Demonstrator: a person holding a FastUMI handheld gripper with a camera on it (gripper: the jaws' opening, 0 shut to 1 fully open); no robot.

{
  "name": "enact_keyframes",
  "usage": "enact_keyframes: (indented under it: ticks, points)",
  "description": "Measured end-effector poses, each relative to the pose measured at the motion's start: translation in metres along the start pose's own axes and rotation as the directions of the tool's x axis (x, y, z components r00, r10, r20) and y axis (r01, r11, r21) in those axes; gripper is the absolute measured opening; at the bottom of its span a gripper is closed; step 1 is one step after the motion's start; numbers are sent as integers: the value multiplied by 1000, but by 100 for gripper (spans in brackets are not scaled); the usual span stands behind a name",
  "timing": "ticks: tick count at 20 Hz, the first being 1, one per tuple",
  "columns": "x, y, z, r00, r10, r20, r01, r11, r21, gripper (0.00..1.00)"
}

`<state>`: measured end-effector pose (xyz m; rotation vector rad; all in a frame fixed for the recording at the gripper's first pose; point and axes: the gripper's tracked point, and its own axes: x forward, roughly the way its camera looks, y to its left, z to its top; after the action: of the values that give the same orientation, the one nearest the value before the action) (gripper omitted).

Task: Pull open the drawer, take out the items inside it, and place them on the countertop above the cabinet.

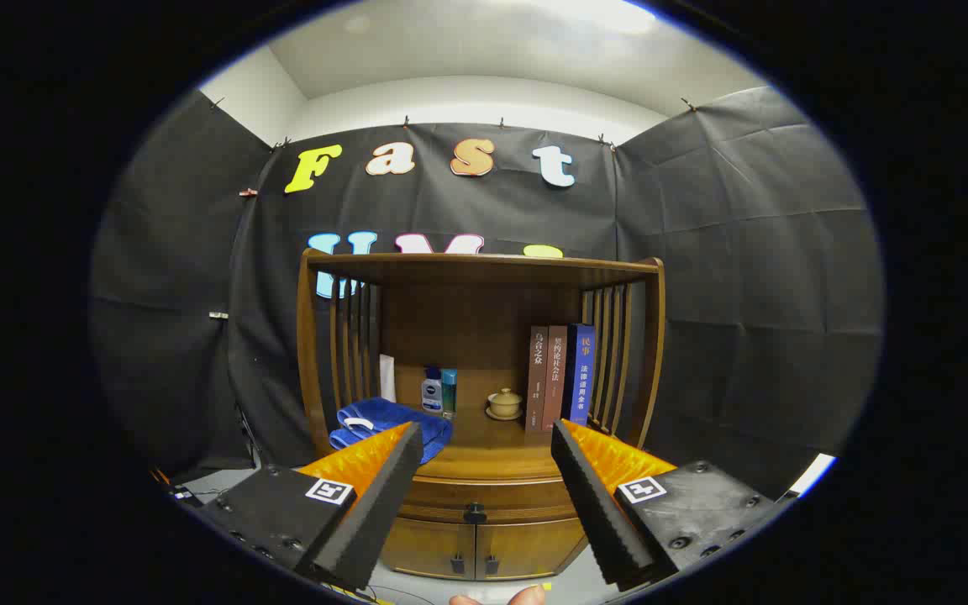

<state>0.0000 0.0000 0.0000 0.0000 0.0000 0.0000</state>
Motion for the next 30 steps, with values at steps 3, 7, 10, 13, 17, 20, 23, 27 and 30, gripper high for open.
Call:
enact_keyframes:
  ticks: [3, 7, 10, 13, 17, 20, 23, 27, 30]
  points:
    - [-1, -2, 2, 1000, -5, 6, 5, 1000, -3, 99]
    - [0, -6, 1, 1000, -10, 4, 10, 1000, 6, 99]
    - [-3, -5, 0, 1000, -7, 2, 7, 1000, 4, 99]
    - [-3, -5, 0, 1000, -6, 6, 6, 1000, 1, 99]
    - [-1, -1, -4, 1000, -3, -2, 3, 1000, 1, 99]
    - [-1, 1, -5, 1000, 0, -4, 0, 1000, 1, 99]
    - [5, 5, -8, 1000, 4, -2, -4, 1000, 5, 99]
    - [27, 10, -20, 1000, 11, 10, -11, 1000, 14, 99]
    - [50, 12, -48, 1000, 15, -4, -15, 1000, 1, 98]
